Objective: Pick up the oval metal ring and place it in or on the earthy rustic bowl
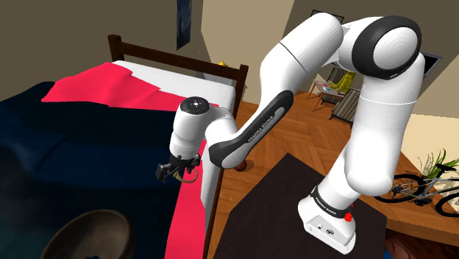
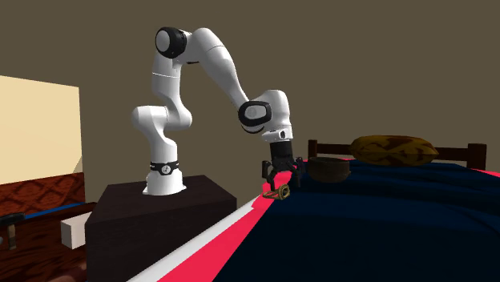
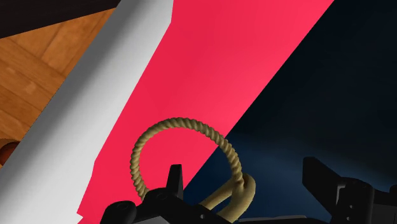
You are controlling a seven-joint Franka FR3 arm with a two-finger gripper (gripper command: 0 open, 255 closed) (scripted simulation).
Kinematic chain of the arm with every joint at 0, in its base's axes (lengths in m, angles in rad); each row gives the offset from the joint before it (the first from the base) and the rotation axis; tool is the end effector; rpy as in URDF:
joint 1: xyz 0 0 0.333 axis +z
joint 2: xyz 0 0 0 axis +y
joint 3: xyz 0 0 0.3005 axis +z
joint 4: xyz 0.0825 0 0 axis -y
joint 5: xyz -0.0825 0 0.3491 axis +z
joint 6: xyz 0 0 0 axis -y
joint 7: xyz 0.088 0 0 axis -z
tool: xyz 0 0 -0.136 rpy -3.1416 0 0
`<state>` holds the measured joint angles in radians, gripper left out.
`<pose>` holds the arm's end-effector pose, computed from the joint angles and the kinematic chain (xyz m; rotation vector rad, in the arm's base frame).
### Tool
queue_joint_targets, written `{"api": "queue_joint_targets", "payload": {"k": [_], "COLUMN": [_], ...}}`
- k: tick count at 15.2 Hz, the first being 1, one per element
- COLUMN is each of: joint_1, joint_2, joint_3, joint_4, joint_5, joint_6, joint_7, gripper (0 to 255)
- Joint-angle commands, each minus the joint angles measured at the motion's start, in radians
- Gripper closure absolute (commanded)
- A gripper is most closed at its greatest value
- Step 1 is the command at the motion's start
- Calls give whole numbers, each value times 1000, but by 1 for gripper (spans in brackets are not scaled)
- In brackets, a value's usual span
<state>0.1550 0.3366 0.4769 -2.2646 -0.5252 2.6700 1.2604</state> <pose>0.4178 0.3221 0.2227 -3.0727 0.3170 -0.2636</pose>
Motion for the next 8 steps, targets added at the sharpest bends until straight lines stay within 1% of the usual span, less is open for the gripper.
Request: {"api": "queue_joint_targets", "payload": {"k": [1,2,8], "joint_1": [0,0,0], "joint_2": [0,0,0], "joint_3": [0,0,0], "joint_4": [0,0,0], "joint_5": [0,0,0], "joint_6": [0,0,0], "joint_7": [0,0,0], "gripper": [0,255,255]}}
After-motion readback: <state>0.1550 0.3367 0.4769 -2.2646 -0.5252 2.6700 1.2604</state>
